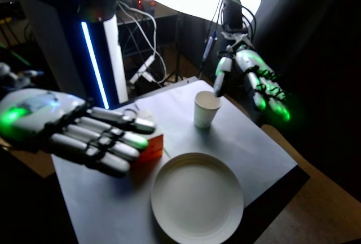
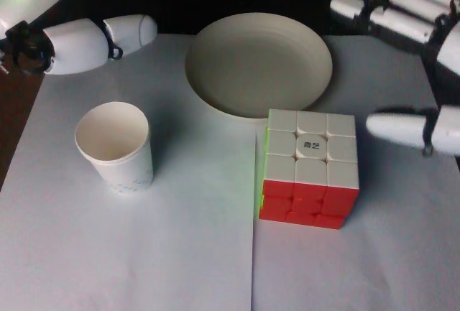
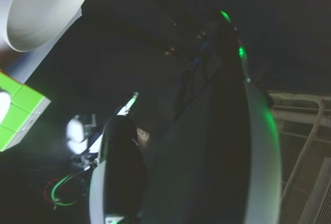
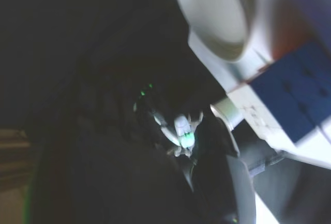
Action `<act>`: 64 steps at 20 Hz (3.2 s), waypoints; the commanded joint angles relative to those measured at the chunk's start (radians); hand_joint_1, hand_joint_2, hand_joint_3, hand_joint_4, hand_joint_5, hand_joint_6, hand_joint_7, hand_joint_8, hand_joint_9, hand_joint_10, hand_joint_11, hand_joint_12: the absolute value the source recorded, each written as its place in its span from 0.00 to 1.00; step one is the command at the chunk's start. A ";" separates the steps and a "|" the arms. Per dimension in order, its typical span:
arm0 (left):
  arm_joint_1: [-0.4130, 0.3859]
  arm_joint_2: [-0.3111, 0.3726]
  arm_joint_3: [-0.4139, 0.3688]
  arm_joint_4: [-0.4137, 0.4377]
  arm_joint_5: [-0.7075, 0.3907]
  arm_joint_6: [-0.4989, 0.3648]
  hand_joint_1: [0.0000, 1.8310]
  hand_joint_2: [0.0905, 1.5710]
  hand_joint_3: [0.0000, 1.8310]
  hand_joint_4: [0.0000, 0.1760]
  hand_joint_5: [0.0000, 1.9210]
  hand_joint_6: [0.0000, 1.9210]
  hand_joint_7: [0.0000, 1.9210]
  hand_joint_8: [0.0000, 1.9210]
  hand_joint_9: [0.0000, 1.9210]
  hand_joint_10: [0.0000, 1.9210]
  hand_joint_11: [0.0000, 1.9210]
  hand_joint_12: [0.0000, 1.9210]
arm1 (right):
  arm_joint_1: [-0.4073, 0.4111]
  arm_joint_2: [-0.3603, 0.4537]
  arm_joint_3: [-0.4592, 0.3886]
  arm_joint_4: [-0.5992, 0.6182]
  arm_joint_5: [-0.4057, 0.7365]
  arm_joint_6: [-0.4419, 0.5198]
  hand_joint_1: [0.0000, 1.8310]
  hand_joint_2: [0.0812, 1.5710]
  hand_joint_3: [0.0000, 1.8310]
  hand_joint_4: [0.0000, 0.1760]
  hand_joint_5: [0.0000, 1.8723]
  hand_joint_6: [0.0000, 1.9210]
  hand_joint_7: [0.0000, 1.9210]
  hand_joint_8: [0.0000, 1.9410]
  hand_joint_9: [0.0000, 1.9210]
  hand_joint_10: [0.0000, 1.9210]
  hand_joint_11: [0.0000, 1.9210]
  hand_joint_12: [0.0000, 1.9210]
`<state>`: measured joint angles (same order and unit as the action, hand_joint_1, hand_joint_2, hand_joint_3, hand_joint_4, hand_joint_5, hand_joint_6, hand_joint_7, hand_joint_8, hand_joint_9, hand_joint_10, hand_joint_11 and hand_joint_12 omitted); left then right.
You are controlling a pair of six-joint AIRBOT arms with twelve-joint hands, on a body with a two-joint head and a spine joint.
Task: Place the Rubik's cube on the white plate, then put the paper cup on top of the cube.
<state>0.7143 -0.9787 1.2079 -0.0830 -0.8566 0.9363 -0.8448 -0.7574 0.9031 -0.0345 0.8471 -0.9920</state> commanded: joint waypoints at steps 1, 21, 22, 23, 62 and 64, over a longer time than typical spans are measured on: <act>-0.010 0.008 0.005 -0.020 -0.126 -0.002 0.14 0.81 0.00 0.69 0.01 0.00 0.00 0.00 0.00 0.00 0.00 0.15 | 0.004 0.003 -0.001 -0.002 0.172 0.043 0.20 0.67 0.00 0.41 0.00 0.00 0.00 0.00 0.02 0.00 0.00 0.20; -0.007 0.006 0.010 -0.036 -0.125 -0.002 0.18 0.81 0.00 0.69 0.02 0.00 0.00 0.00 0.00 0.00 0.00 0.12 | -0.069 -0.257 0.146 -0.040 0.073 0.202 0.39 0.65 0.00 0.10 0.00 0.00 0.02 0.00 0.04 0.02 0.00 0.34; -0.007 0.006 0.010 -0.036 -0.125 -0.002 0.18 0.81 0.00 0.63 0.02 0.00 0.00 0.00 0.00 0.00 0.00 0.15 | -0.069 -0.259 0.143 -0.040 0.074 0.202 0.45 0.71 0.00 0.00 0.06 0.02 0.11 0.07 0.05 0.39 0.00 0.73; -0.006 0.006 0.010 -0.036 -0.126 -0.002 0.17 0.81 0.00 0.65 0.02 0.00 0.00 0.00 0.00 0.00 0.00 0.14 | -0.069 -0.259 0.140 -0.040 0.074 0.202 0.48 0.74 0.00 0.00 0.10 0.15 0.11 0.33 0.08 0.62 0.03 0.86; 0.009 0.000 0.010 -0.056 -0.160 -0.006 0.19 0.83 0.00 0.56 0.02 0.00 0.00 0.00 0.00 0.00 0.00 0.00 | 0.264 -0.562 0.561 0.172 -0.105 0.147 0.68 0.84 0.00 0.00 0.04 0.69 0.29 0.85 0.17 0.95 0.16 1.00; 0.011 0.000 0.010 -0.056 -0.161 -0.007 0.17 0.82 0.00 0.63 0.02 0.00 0.00 0.00 0.00 0.00 0.00 0.01 | 0.255 -0.562 0.559 0.183 -0.105 0.147 0.46 0.82 0.00 0.45 0.00 0.36 0.02 0.39 0.04 0.67 0.00 0.95</act>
<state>0.7307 -0.9756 1.2133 -0.1345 -0.8886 0.9325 -0.6029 -1.3186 1.4601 0.1394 0.6048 -0.8497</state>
